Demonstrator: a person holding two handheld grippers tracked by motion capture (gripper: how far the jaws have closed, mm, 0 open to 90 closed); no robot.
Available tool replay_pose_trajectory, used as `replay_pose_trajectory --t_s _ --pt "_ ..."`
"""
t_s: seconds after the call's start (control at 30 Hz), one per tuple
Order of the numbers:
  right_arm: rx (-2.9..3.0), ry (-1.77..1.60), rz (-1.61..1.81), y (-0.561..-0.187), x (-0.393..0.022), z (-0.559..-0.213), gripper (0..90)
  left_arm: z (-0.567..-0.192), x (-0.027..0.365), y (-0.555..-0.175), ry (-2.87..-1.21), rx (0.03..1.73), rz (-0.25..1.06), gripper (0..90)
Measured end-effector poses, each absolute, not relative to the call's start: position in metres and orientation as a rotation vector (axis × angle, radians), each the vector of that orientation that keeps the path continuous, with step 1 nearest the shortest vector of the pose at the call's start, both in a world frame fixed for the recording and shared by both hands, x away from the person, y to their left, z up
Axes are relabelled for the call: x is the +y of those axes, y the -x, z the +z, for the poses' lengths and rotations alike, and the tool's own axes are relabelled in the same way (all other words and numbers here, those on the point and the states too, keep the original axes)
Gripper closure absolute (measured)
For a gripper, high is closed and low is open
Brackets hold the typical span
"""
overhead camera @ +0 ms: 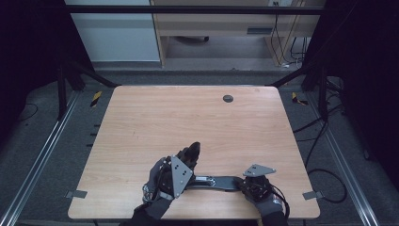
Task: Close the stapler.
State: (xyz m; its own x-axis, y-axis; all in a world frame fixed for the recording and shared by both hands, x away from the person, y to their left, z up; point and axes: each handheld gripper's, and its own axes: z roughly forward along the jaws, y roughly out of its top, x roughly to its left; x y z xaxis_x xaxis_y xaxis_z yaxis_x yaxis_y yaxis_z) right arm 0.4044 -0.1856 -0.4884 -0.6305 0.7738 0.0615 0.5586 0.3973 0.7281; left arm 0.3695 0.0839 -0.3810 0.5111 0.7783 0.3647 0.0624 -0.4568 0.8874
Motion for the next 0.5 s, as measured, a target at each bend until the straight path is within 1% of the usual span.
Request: replay_pose_trajectory --t_s 0.5 --pt "2.372 -1.167 1.064 -0.404 -0.186 -0.488 90.0 -0.387 0.065 -0.367 -1.9 0.642 1.074 59.2"
